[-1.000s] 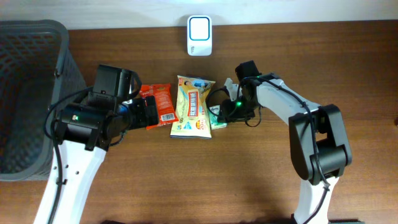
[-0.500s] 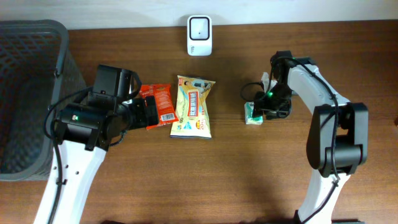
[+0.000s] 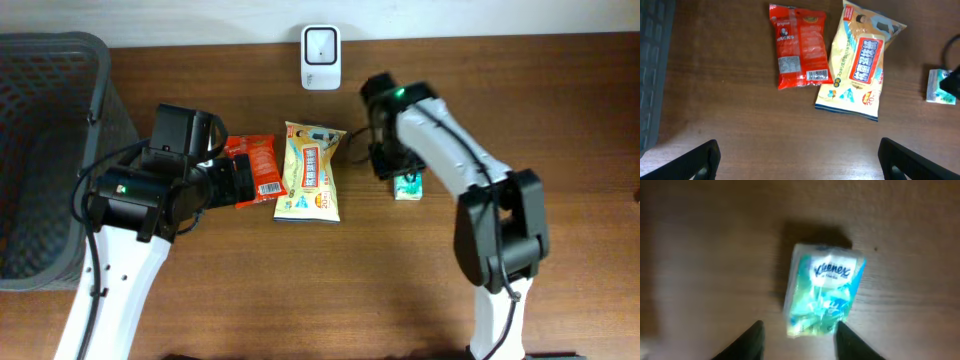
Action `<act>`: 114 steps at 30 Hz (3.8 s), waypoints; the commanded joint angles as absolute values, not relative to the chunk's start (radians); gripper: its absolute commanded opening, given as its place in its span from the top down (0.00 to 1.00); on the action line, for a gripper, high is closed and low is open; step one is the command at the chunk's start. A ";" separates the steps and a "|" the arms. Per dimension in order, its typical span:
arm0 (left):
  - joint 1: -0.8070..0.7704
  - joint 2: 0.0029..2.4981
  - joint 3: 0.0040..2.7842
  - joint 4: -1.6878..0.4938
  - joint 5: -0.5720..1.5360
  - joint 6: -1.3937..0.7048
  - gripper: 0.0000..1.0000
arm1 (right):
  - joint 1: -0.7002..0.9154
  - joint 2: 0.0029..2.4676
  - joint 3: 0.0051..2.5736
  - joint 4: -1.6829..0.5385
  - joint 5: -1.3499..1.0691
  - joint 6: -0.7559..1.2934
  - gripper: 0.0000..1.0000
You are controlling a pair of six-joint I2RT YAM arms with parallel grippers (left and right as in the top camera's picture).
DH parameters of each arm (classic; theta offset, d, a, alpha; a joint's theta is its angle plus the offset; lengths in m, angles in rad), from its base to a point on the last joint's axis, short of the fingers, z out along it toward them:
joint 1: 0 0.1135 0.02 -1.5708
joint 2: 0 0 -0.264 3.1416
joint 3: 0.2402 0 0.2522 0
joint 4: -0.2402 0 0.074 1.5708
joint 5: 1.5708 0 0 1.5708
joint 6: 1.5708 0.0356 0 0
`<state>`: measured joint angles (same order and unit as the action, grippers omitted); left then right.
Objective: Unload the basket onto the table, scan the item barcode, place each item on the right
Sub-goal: 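Lift and reorient the green tissue pack with the right gripper, then raise the green tissue pack to the white scanner with the right gripper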
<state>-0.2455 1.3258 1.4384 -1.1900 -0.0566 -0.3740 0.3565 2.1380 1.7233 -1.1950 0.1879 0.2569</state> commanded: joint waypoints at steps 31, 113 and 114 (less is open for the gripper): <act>-0.243 1.320 1.450 -1.191 -0.060 -0.365 0.01 | -0.046 2.156 1.286 -0.833 -0.939 -0.066 0.82; -0.243 1.320 1.450 -1.191 -0.060 -0.365 0.01 | 0.232 2.146 1.960 -0.818 -0.039 0.038 0.96; -0.243 1.320 1.450 -1.191 -0.060 -0.365 0.01 | 0.243 2.146 1.960 -0.767 -0.002 0.018 0.96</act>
<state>-0.2455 1.3258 1.4387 -1.1900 -0.0570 -0.3740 0.2066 2.1490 1.9301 -0.8581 -0.2718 -0.0257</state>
